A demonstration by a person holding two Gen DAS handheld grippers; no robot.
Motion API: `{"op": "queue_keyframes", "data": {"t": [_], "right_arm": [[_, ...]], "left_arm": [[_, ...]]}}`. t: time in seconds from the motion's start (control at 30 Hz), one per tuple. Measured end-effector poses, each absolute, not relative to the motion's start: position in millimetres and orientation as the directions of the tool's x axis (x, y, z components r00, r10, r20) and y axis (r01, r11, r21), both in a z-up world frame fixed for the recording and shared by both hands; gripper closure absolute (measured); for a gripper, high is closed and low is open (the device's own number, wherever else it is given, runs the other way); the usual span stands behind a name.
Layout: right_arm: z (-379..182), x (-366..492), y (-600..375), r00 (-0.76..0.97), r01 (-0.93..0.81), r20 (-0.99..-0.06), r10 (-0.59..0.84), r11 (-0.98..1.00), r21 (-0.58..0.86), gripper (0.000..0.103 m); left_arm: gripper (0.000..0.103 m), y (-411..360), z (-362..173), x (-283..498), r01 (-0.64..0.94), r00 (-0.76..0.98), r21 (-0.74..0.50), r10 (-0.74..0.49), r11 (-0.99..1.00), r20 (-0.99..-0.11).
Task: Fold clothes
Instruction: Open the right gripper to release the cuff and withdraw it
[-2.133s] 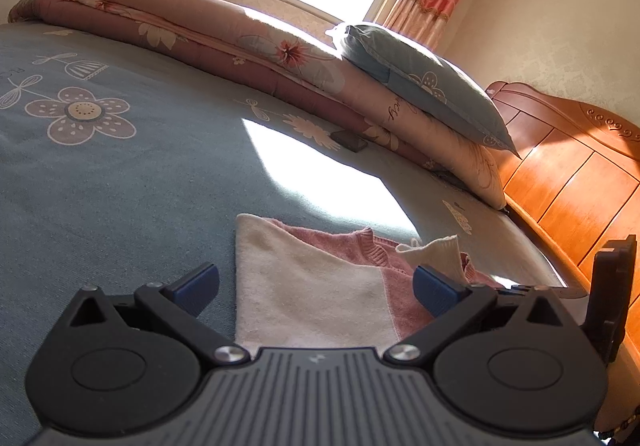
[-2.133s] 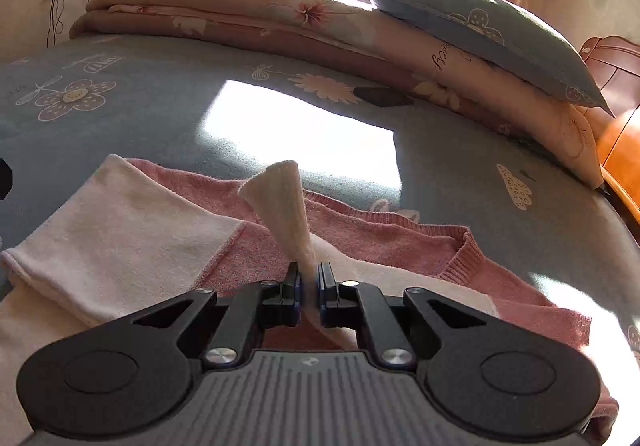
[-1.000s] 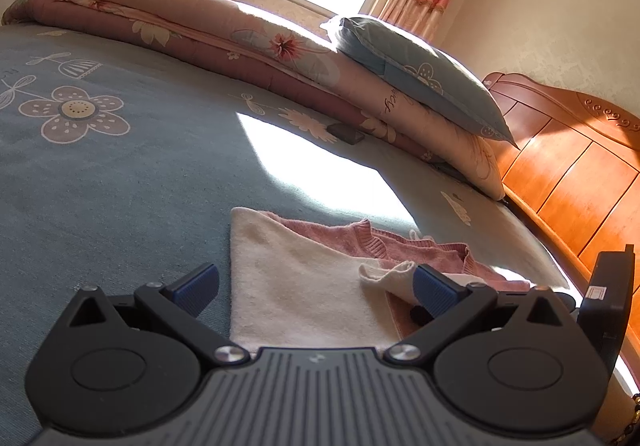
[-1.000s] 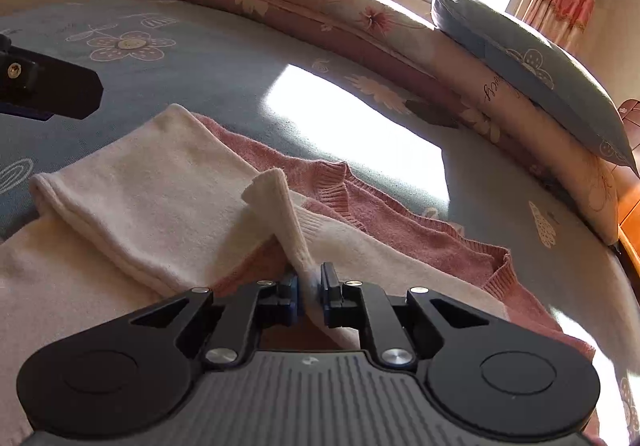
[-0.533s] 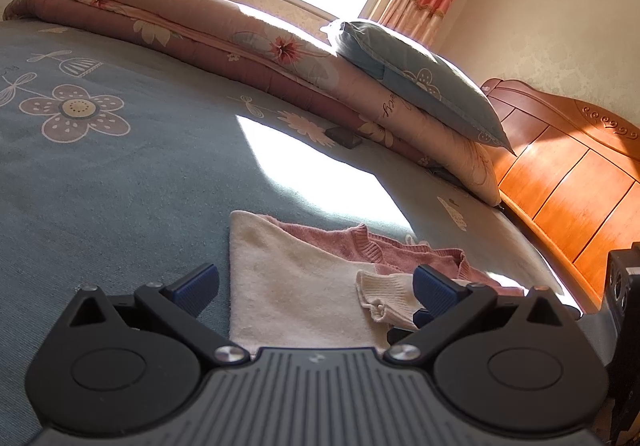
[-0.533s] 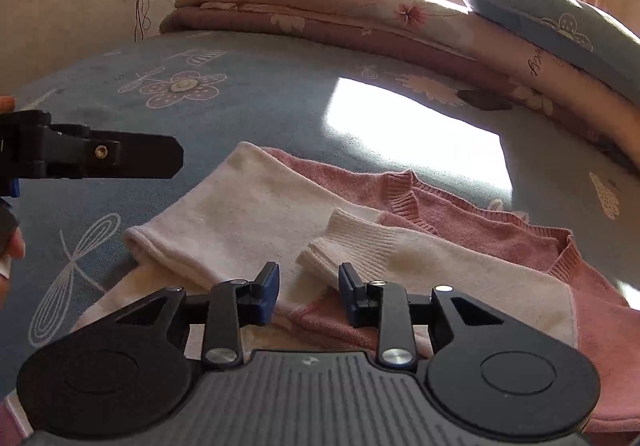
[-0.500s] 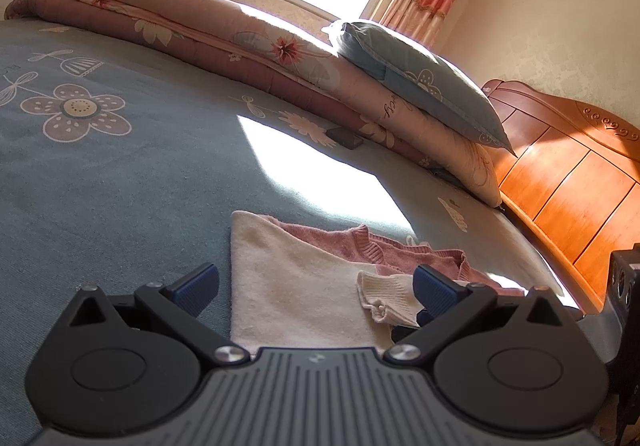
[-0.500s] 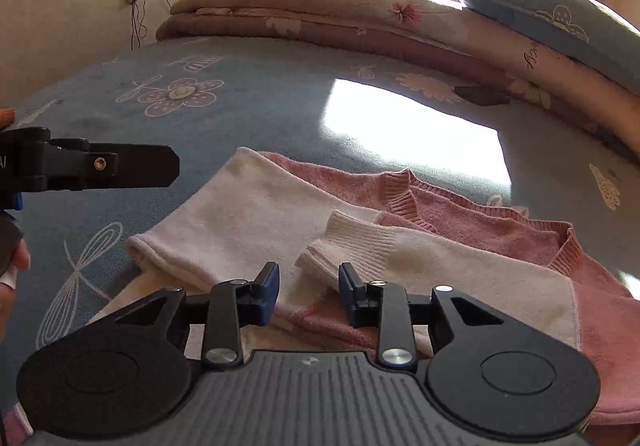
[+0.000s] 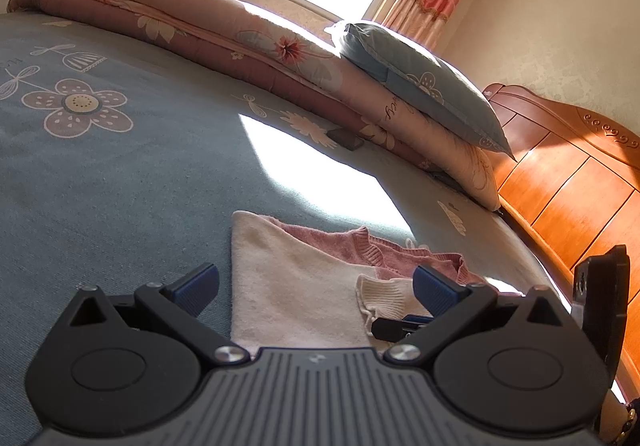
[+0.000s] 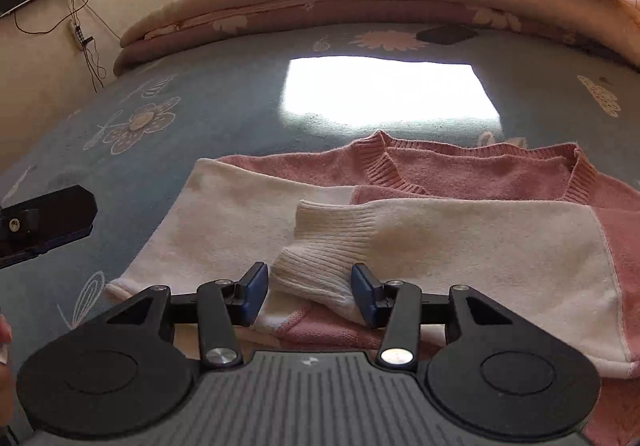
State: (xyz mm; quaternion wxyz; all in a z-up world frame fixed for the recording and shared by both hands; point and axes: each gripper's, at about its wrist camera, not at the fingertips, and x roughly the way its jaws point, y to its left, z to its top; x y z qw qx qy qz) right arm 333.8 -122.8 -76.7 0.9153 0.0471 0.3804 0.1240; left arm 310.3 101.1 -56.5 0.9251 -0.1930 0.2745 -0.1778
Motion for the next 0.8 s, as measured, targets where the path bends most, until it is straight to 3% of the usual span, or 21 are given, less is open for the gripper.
{"op": "queue_keyframes", "data": {"t": [0.1,0.17,0.23,0.27,0.3,0.43,0.63,0.8], "right_arm": [[-67,336,-122,0.713,-0.185,-0.654,0.252,0.968,0.171,0.051],[-65,340,-133,0.749,-0.088,-0.635,0.187,0.979,0.184,0.049],[-74,349,-139,0.702,-0.019,-0.703,0.117,0.989,0.146,0.043],[-81,354,-141,0.639,-0.037,-0.754,0.151,0.985,0.166,0.036],[-80,350,-142,0.635,-0.074,-0.749,0.188,0.98,0.184,0.032],[-51,318,-159,0.648,-0.122,-0.702,0.296,0.95,0.288,0.032],[-6,254,-217,0.758,-0.068,-0.639,0.132,0.99,0.124,0.025],[-5,208,-266,0.772,0.078,-0.628,-0.099,0.995,-0.061,0.025]], "left_arm": [[0.001,101,-56,310,0.223,0.787,-0.451,-0.432,0.864,-0.439],[0.001,101,-57,310,0.225,0.786,-0.453,-0.435,0.863,-0.439],[0.001,99,-58,311,0.226,0.781,-0.45,-0.437,0.864,-0.446],[0.001,98,-59,312,0.229,0.778,-0.447,-0.439,0.865,-0.449],[0.001,97,-59,312,0.232,0.775,-0.445,-0.441,0.865,-0.452],[0.001,93,-60,310,0.239,0.775,-0.43,-0.437,0.871,-0.456],[0.001,81,-64,308,0.256,0.762,-0.396,-0.436,0.882,-0.479],[0.001,63,-68,303,0.285,0.764,-0.3,-0.405,0.91,-0.502]]}}
